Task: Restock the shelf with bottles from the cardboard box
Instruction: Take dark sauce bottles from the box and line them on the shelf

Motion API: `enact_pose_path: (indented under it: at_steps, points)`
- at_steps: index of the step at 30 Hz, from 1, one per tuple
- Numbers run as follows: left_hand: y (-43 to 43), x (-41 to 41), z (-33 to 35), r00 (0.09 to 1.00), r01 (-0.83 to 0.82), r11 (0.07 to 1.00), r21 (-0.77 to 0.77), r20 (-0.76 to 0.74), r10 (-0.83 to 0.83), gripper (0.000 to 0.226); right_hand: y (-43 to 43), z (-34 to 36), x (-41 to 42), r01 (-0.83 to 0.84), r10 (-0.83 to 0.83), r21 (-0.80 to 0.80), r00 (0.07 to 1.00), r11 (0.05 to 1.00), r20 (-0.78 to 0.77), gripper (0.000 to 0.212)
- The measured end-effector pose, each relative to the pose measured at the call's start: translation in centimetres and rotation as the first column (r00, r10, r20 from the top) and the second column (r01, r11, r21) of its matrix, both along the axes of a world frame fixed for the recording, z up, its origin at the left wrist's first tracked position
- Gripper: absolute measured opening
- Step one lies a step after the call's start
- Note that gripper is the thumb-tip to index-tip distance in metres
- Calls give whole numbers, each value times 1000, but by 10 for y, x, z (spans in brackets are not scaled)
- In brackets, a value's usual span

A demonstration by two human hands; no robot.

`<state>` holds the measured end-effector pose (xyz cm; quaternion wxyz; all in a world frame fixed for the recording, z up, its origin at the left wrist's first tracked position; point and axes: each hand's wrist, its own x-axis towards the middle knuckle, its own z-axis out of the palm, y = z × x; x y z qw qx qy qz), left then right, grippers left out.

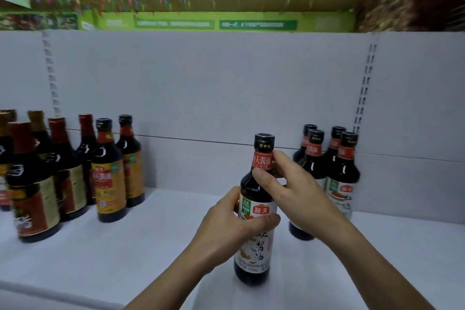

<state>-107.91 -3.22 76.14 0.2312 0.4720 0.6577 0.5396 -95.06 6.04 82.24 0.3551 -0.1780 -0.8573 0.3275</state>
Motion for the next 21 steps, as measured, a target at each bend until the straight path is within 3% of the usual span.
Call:
enact_pose_path:
  at_steps: [8,21]
  points:
    - [36,35,-4,996,88,996,-4,34,-87,51,23,-7,37,88,-89,-46,996,995,-17,10]
    - [80,65,-7,1000,-22,1000,-3,-13,22,41,66,-16,62,118,-119,-42,993,992,-14,24]
